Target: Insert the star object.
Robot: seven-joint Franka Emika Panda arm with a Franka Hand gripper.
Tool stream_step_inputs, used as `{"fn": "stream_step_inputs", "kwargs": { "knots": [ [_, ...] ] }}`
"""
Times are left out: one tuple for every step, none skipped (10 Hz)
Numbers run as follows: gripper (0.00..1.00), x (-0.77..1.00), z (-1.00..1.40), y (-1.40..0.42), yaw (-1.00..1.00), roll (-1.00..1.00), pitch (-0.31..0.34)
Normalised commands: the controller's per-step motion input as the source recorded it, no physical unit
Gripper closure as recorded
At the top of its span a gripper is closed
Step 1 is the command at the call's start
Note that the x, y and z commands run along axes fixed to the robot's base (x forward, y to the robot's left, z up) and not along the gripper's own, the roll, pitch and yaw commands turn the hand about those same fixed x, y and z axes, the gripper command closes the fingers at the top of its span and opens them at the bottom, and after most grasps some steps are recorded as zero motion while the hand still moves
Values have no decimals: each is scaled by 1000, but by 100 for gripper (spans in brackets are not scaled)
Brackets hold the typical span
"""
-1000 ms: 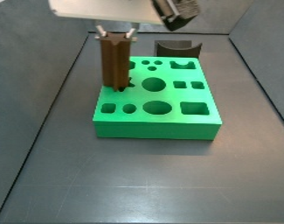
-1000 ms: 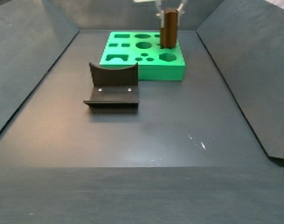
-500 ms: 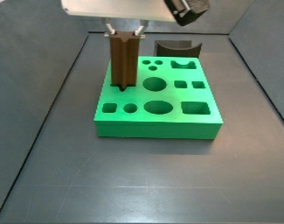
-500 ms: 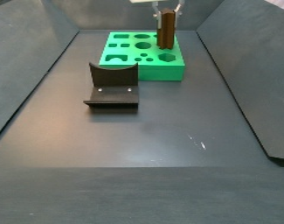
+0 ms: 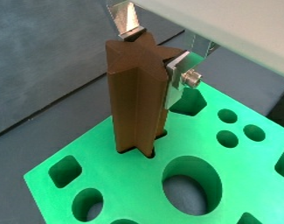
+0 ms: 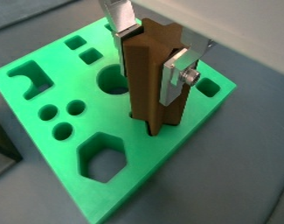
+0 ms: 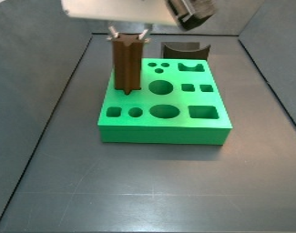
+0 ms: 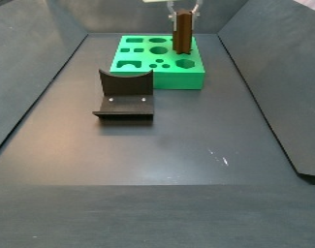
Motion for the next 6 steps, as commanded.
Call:
{"fn": "stream_step_inputs", "kwargs": {
  "knots": [
    [100, -403, -537, 77, -94, 0, 0],
    [100, -11, -823, 0, -203, -14, 0],
    [100, 163, -1000, -86, -343, 16, -19],
    [100, 409, -1000, -151, -566, 39, 0],
    [100, 309, -1000, -106, -646, 4, 0],
    [100, 220, -1000, -117, -409, 90, 3]
  ]
}}
